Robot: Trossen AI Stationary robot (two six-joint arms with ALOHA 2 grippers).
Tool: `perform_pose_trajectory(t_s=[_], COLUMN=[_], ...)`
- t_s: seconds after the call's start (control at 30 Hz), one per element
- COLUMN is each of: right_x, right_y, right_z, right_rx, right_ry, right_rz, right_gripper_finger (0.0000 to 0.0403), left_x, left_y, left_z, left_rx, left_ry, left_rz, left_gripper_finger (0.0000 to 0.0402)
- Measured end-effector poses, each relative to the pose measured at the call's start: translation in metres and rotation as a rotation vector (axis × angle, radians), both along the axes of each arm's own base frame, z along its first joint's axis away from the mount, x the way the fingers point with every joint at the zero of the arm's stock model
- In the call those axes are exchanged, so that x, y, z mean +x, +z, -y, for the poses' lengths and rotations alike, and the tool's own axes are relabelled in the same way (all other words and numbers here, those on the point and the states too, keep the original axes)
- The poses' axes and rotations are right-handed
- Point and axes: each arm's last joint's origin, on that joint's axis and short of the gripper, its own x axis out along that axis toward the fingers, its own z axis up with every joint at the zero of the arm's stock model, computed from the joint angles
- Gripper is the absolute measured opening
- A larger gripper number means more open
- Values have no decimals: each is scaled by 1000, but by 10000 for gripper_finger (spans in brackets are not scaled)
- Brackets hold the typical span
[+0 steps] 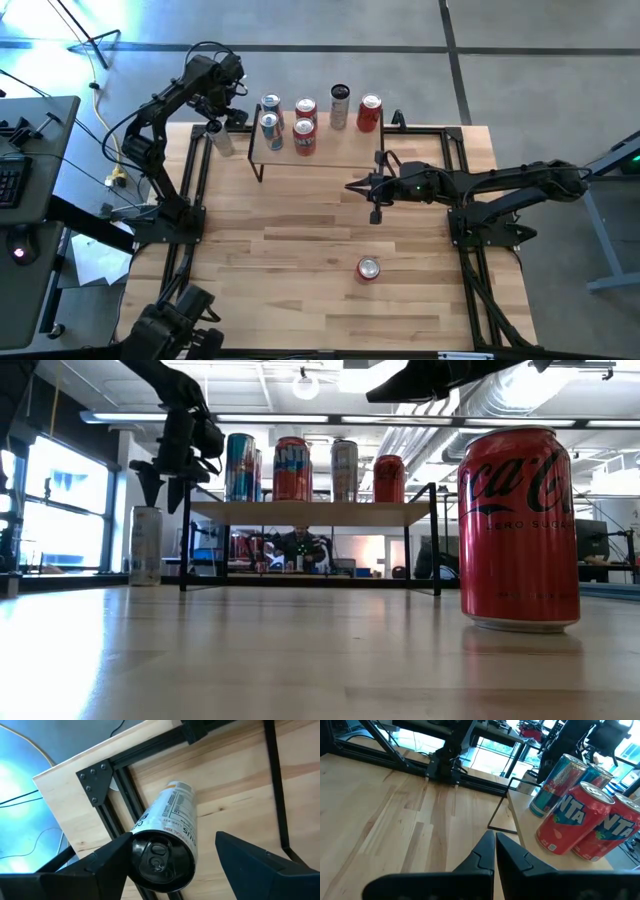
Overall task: Place canned beverage on shelf
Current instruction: Put the white and yellow soda can on the shelf aligned with the other white and yellow soda can
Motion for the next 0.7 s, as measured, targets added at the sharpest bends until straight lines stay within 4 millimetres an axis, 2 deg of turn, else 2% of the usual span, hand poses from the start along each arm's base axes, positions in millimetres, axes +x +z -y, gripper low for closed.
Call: perform_pose_trajectory(t_s=[0.47, 0.7], right_x=[0, 0], right_y=[0, 0], right_z=[0, -1], right_rx=[5, 15], right_ry=[7, 23], right_rz=[4, 6], right_gripper_finger=[0, 0], left_x=[3, 5], left_y=[7, -4], left_z=[5, 1], left_rx=[2, -45], left_ry=[-46, -24], left_rz=[-59, -88], left_gripper_finger=[271, 271])
